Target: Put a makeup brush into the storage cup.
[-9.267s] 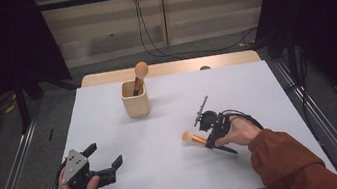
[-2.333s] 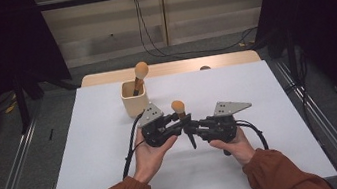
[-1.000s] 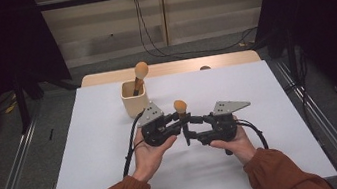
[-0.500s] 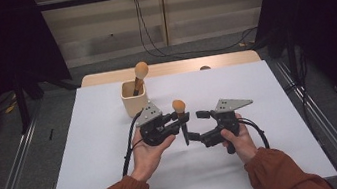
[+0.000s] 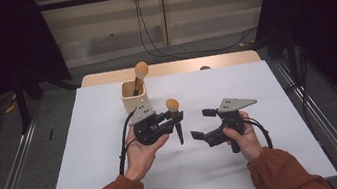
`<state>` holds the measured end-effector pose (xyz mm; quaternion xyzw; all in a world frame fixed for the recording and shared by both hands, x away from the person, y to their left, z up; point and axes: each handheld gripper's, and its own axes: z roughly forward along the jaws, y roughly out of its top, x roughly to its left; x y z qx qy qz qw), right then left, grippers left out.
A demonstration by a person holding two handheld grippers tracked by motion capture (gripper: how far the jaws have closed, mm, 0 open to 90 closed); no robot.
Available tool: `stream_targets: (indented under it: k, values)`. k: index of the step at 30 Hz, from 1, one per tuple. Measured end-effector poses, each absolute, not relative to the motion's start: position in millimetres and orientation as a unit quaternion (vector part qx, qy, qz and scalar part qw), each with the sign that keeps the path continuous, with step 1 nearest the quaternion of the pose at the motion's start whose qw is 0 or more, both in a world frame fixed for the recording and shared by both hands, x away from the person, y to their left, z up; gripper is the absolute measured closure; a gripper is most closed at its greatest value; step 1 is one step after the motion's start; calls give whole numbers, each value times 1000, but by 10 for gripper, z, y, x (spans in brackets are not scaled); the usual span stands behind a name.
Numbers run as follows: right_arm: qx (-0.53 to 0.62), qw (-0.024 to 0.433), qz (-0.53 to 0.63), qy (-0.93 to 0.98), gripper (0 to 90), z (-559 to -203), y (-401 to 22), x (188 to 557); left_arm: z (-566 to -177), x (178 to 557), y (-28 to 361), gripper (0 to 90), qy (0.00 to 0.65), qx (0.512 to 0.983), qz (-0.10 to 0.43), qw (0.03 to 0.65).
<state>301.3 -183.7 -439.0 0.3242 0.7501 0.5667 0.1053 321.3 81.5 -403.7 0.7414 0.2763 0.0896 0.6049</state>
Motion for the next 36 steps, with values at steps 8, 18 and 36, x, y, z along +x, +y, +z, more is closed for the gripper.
stream_targets:
  k: [8,18,36]
  values:
    - [330,125,567,744,17,-4354,-1937,2943,-4012,3231,941,716,281,742,94,602]
    - [346,176,570,725,16,-4379,-2147,2829,-4008,3260,1031,716,285,744,94,597]
    - [395,206,553,704,16,-4445,-2536,2641,-3899,3336,1358,716,299,743,116,587]
